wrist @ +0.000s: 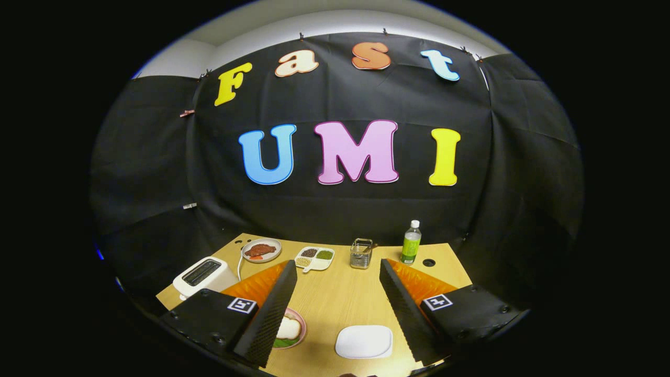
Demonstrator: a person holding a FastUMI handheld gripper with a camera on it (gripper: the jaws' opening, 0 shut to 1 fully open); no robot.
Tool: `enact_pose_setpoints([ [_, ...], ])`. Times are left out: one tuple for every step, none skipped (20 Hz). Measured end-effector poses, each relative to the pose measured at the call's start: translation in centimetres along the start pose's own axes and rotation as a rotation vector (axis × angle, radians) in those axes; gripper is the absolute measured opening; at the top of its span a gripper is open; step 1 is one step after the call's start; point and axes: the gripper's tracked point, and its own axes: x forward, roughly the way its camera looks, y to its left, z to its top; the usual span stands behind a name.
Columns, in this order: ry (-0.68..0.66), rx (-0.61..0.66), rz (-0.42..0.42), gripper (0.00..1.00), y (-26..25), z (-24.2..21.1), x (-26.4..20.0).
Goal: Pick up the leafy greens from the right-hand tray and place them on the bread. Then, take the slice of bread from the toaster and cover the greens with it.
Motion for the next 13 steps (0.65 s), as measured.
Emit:
enact_pose_setpoints([
  [-0.01,0.001,-0.015,0.99,-1.1,0.1,-0.6],
  [-0.018,0.001,-0.028,0.99,-2.1,0.0,-1.2],
  [-0.025,-0.001,-0.039,0.99,-3.0,-0.1,-1.6],
  [-0.03,-0.002,-0.049,0.99,-3.8,-0.1,-1.8],
  [-0.033,-0.001,-0.056,0.99,-4.4,-0.1,-1.8],
  [-0.033,-0.003,-0.056,0.99,-4.8,-0.2,-1.8],
  [-0.034,-0.001,-0.058,0.99,-5.2,-0.1,-1.8],
  [-0.043,-0.001,-0.055,0.99,-5.3,0.3,-1.8],
  [-0.053,-0.003,-0.053,0.99,-5.4,0.6,-1.8],
  [-0.062,-0.006,-0.051,0.99,-5.5,0.9,-1.8],
  [-0.07,-0.011,-0.048,0.99,-5.5,1.2,-1.8],
  [-0.073,-0.015,-0.045,0.99,-5.5,1.3,-1.7],
  [-0.073,-0.018,-0.04,0.99,-5.3,1.2,-1.7],
])
